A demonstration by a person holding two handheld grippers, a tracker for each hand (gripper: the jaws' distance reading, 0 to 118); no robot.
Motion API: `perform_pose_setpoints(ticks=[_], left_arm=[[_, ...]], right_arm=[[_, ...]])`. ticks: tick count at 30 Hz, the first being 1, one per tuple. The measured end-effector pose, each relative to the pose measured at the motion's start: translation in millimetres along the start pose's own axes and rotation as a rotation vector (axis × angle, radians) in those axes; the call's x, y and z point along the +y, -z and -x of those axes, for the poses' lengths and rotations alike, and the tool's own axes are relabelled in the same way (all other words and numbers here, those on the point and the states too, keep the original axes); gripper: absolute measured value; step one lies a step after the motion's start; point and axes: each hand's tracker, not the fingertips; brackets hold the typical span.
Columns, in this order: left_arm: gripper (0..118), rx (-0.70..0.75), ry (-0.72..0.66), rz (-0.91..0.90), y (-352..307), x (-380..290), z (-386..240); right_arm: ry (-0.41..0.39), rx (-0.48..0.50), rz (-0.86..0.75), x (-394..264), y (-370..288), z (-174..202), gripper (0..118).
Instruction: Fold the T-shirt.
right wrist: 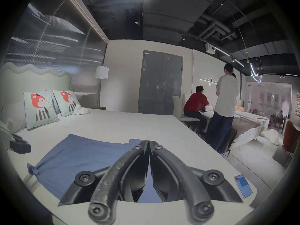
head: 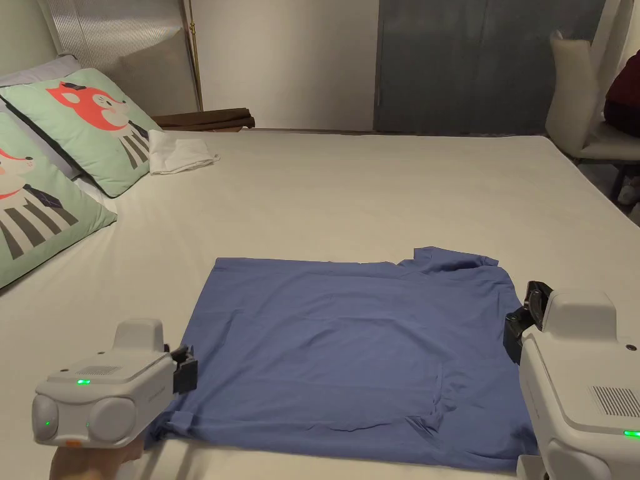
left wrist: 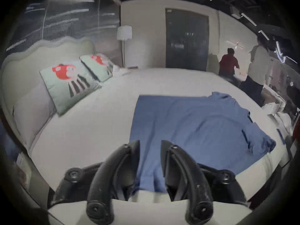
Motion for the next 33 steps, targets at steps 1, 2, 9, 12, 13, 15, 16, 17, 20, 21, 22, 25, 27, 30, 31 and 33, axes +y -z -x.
perform_pose_setpoints(ticks=[1, 2, 9, 12, 13, 15, 16, 17, 20, 21, 22, 25, 27, 30, 31, 33], left_arm=[[37, 0.013, 0.0, 0.015, 3, -6, 5], [58, 0.029, 0.005, 0.044, 6, -12, 9], [108, 0.063, -0.036, 0.173, 28, -48, 26], [81, 0.076, -0.014, 0.204, 27, -58, 18], [60, 0.07, -0.009, 0.2, 27, -61, 16], [18, 0.002, -0.024, 0.196, 21, -61, 10], [10, -0.036, -0.055, 0.186, 19, -61, 8], [8, -0.024, -0.053, 0.183, 17, -61, 4], [7, 0.021, 0.011, 0.128, 7, -55, -9], [7, 0.022, 0.005, 0.126, 4, -54, -11], [7, 0.019, 0.005, 0.128, 2, -52, -12], [7, 0.011, 0.003, 0.113, 4, -47, -6], [7, 0.012, 0.016, 0.107, 2, -46, -6], [7, 0.011, 0.017, 0.111, 2, -45, -7], [7, 0.013, 0.017, 0.111, 0, -44, -9], [7, 0.013, 0.013, 0.115, -1, -44, -10]], right_arm=[[0.001, 0.0, 0.005, 0, 1, -1, 0], [0.006, 0.002, 0.01, -1, 2, -2, 0], [0.01, 0.015, 0.041, -10, 6, -3, 0], [0.005, 0.02, 0.059, -14, 5, -5, 0], [0.002, 0.019, 0.062, -15, 5, -6, 0], [0.006, 0.017, 0.073, -18, 5, -10, 0], [0.009, 0.016, 0.079, -19, 5, -12, 0], [0.01, 0.012, 0.086, -21, 5, -14, 0], [0.007, -0.004, 0.114, -29, 5, -22, 0], [0.009, -0.006, 0.133, -32, 6, -25, 0], [0.014, -0.002, 0.174, -38, 8, -29, 3], [0.068, 0.023, 0.308, -65, 15, -45, 12], [0.106, 0.065, 0.45, -88, 25, -54, 62], [0.204, 0.096, 0.535, -120, 29, -64, 105], [0.217, 0.085, 0.545, -127, 29, -64, 103], [0.177, 0.076, 0.576, -138, 31, -63, 103]])
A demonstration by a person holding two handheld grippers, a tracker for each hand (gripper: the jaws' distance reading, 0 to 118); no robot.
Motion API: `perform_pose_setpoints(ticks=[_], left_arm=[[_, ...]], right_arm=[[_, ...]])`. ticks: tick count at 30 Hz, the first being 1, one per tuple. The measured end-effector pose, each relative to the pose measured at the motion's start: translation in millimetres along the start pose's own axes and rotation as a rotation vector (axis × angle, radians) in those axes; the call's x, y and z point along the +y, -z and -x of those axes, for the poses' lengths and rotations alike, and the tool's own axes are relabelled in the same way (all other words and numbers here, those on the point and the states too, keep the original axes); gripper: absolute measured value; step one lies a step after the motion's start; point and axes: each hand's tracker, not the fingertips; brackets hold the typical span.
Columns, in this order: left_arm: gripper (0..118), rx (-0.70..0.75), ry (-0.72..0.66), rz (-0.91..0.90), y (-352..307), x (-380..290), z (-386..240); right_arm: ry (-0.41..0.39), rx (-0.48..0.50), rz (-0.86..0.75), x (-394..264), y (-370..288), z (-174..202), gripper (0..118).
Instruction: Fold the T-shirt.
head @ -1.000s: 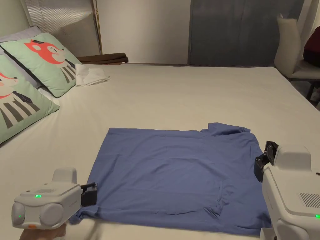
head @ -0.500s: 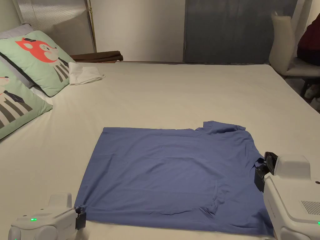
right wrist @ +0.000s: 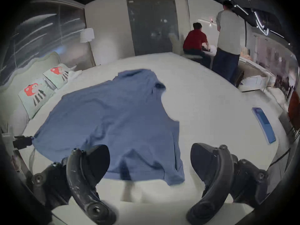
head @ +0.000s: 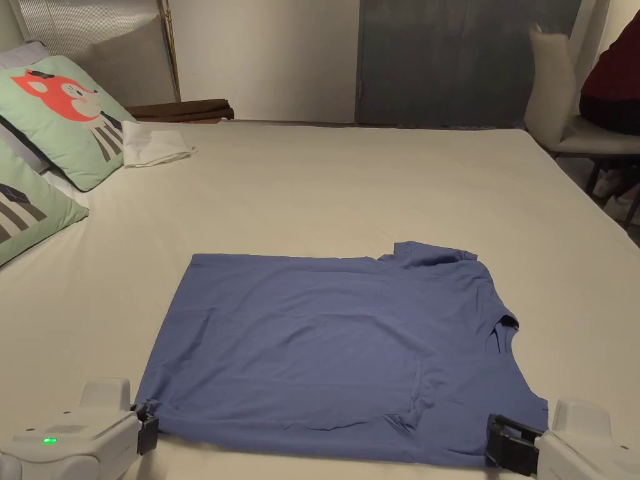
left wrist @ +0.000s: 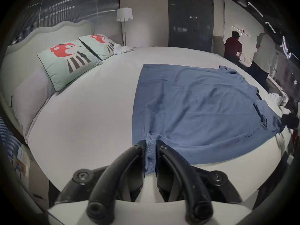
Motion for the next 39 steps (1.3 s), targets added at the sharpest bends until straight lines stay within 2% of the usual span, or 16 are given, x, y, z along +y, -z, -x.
perform_pose_setpoints(ticks=[4, 5, 6, 7, 8, 9, 15, 22, 28, 35, 39], left_arm=[[7, -0.003, -0.01, 0.005, 11, -2, 8], [7, -0.003, -0.014, 0.005, 13, -3, 9], [7, -0.004, -0.02, 0.004, 17, -4, 12], [7, -0.004, -0.025, 0.003, 17, -4, 13], [7, -0.006, -0.031, 0.001, 17, -3, 13], [7, -0.005, -0.035, 0.0, 18, -3, 14], [7, -0.022, -0.073, -0.033, 14, 6, 16], [7, -0.02, -0.1, -0.106, 10, 52, 10], [7, -0.009, -0.096, -0.133, 40, 97, 8], [7, -0.003, -0.125, -0.094, 103, 136, -1], [7, 0.017, -0.103, -0.048, 136, 143, -9]], right_arm=[[-0.03, -0.025, 0.036, -6, 9, 2, 102], [-0.031, -0.024, 0.039, -7, 10, 2, 94], [-0.037, -0.02, 0.044, -8, 11, 2, 77], [-0.04, -0.021, 0.044, -9, 10, 3, 51], [-0.047, -0.025, 0.05, -9, 11, 5, 14], [-0.059, -0.027, 0.058, -9, 12, 6, 5], [-0.064, -0.021, -0.037, 7, -5, 9, 4], [-0.098, -0.04, -0.163, 62, -5, 24, 4], [-0.076, -0.04, -0.188, 108, 30, 31, 4], [-0.059, -0.066, -0.151, 151, 100, 37, 4], [-0.098, -0.097, -0.096, 164, 145, 41, 4]])
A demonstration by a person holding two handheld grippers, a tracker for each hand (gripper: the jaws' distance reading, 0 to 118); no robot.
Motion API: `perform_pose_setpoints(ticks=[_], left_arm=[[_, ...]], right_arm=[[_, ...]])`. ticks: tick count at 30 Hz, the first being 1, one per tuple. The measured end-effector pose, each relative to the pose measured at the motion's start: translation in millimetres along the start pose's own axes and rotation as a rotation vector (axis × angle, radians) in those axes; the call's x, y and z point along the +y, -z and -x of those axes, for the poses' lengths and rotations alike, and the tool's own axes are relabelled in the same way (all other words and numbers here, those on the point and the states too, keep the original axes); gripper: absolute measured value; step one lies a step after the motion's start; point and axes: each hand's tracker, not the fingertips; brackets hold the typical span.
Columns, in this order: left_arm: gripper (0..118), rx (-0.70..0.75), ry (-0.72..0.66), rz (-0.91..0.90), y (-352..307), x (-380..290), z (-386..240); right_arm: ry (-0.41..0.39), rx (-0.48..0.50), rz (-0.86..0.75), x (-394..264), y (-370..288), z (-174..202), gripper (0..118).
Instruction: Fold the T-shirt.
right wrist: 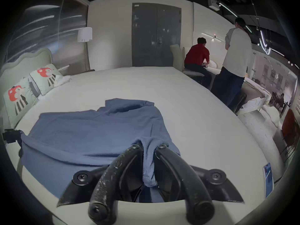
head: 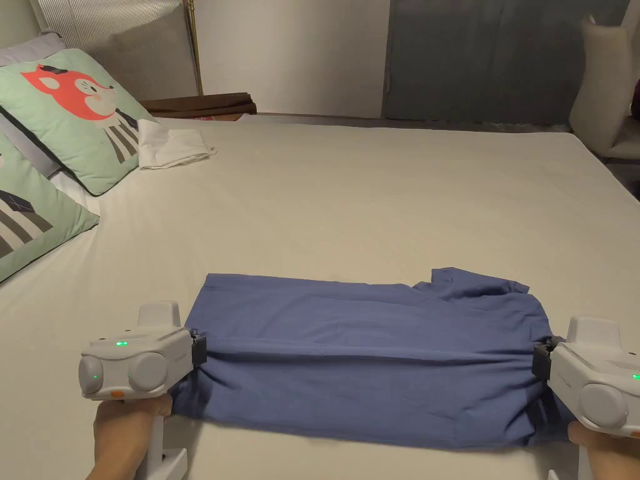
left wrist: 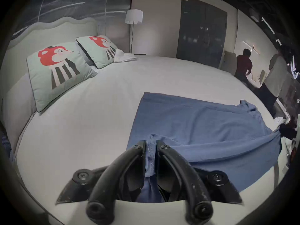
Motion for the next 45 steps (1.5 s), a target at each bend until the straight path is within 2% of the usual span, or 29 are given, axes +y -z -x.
perform_pose_setpoints(ticks=[7, 12, 13, 14, 15, 17, 18, 19, 22, 26, 30, 31, 32, 33, 34, 35, 36, 37, 38, 45], left_arm=[[7, 0.05, 0.115, 0.102, 41, -10, -5], [12, 0.042, 0.095, 0.098, 30, -7, -5], [18, 0.036, 0.074, 0.092, 25, -4, -5], [39, 0.017, 0.046, 0.072, 17, 1, -6], [64, 0.001, 0.023, 0.05, 10, 4, -7], [106, -0.046, -0.007, -0.043, -16, 13, -14], [111, -0.065, -0.013, -0.094, -29, 17, -19], [110, -0.091, -0.003, -0.15, -41, 22, -24], [110, -0.133, 0.028, -0.296, -87, 32, -45], [110, -0.152, 0.082, -0.494, -133, 31, -67], [104, -0.118, 0.123, -0.591, -159, 19, -77], [99, -0.117, 0.134, -0.605, -167, 13, -80], [88, -0.113, 0.135, -0.619, -171, 7, -80], [76, -0.11, 0.133, -0.629, -175, 2, -80], [53, -0.109, 0.137, -0.637, -178, -3, -80], [18, -0.107, 0.14, -0.643, -181, -9, -81], [0, -0.106, 0.144, -0.644, -182, -12, -79], [0, -0.109, 0.148, -0.64, -182, -14, -78], [0, -0.118, 0.148, -0.632, -183, -16, -77], [0, -0.127, 0.133, -0.578, -178, -18, -64]], right_arm=[[-0.029, -0.028, 0.137, -19, 52, 10, 4], [-0.039, -0.029, 0.138, -15, 37, 11, 6], [-0.028, -0.018, 0.132, -10, 30, 10, 10], [-0.007, 0.007, 0.106, -5, 20, 8, 24], [0.004, 0.022, 0.086, 0, 11, 8, 41], [0.004, 0.034, 0.005, 12, -18, 11, 89], [0.0, 0.039, -0.043, 17, -34, 13, 100], [-0.009, 0.043, -0.098, 22, -53, 17, 103], [-0.035, 0.074, -0.241, 35, -108, 27, 102], [-0.054, 0.056, -0.415, 34, -171, 43, 102], [-0.067, 0.022, -0.505, 22, -208, 55, 101], [-0.077, 0.014, -0.519, 18, -214, 57, 99], [-0.082, 0.011, -0.526, 14, -217, 59, 89], [-0.078, 0.009, -0.532, 10, -223, 60, 75], [-0.077, 0.007, -0.543, 6, -228, 61, 53], [-0.076, 0.004, -0.55, 2, -231, 62, 24], [-0.079, -0.001, -0.551, -1, -232, 63, 8], [-0.086, -0.002, -0.547, -3, -233, 63, 2], [-0.088, -0.004, -0.541, -5, -233, 64, 0], [-0.074, 0.029, -0.532, -10, -233, 60, 0]])
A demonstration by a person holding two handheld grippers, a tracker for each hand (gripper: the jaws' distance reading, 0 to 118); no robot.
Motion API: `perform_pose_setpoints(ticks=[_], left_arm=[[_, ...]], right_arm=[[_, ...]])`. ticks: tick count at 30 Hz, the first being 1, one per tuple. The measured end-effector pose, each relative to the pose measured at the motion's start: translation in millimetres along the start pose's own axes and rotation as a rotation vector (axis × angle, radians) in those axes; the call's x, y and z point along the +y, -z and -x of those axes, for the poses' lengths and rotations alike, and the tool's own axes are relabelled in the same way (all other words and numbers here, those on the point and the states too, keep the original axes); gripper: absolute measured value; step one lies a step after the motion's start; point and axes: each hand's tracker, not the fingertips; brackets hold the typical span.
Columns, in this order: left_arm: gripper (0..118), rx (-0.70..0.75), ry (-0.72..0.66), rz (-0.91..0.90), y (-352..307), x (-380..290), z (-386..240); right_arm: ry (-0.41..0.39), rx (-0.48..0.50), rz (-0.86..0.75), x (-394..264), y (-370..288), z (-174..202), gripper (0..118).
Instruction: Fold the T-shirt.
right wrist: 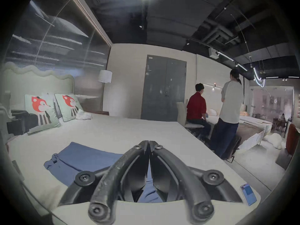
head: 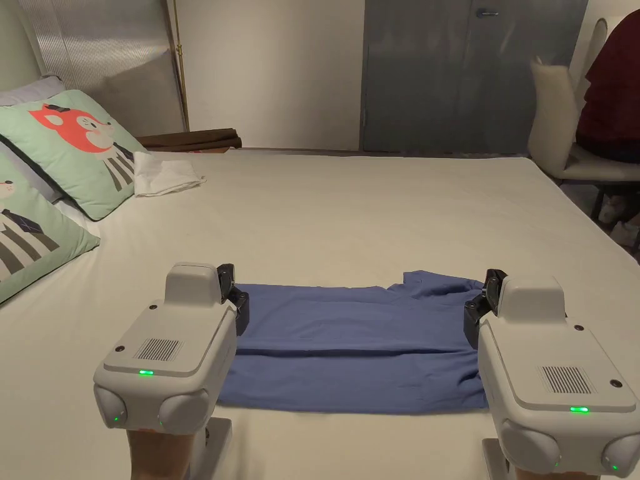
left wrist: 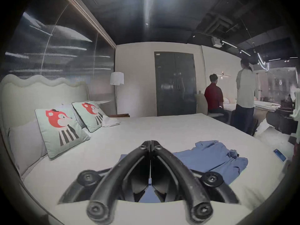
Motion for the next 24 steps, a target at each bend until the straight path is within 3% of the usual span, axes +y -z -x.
perform_pose_setpoints(ticks=[6, 11, 12, 13, 14, 15, 16, 21, 22, 24], left_arm=[[0, 0.004, -0.036, 0.21, 26, -3, 29], [0, 0.016, -0.151, 0.447, 75, -25, 73], [7, 0.023, -0.178, 0.459, 81, -30, 79], [29, 0.031, -0.176, 0.494, 90, -37, 85], [72, 0.04, -0.176, 0.548, 88, -39, 84], [97, 0.044, -0.162, 0.621, 98, -47, 88], [111, 0.053, -0.159, 0.664, 104, -55, 91], [107, 0.103, -0.175, 0.756, 119, -91, 102], [102, 0.117, -0.173, 0.766, 119, -97, 102], [79, 0.134, -0.18, 0.814, 124, -112, 104]], right_arm=[[-0.004, -0.003, 0.006, -1, 9, -5, 0], [-0.005, -0.006, 0.034, -6, 22, -9, 0], [-0.011, -0.007, 0.041, -7, 26, -9, 0], [-0.014, -0.006, 0.047, -9, 29, -9, 0], [-0.013, -0.006, 0.053, -10, 33, -10, 0], [-0.012, -0.005, 0.058, -11, 34, -9, 0], [-0.013, -0.006, 0.064, -12, 37, -9, 0], [-0.014, -0.009, 0.097, -20, 51, -11, 0], [-0.014, -0.01, 0.105, -21, 53, -12, 0], [-0.016, -0.009, 0.115, -24, 55, -13, 0]])
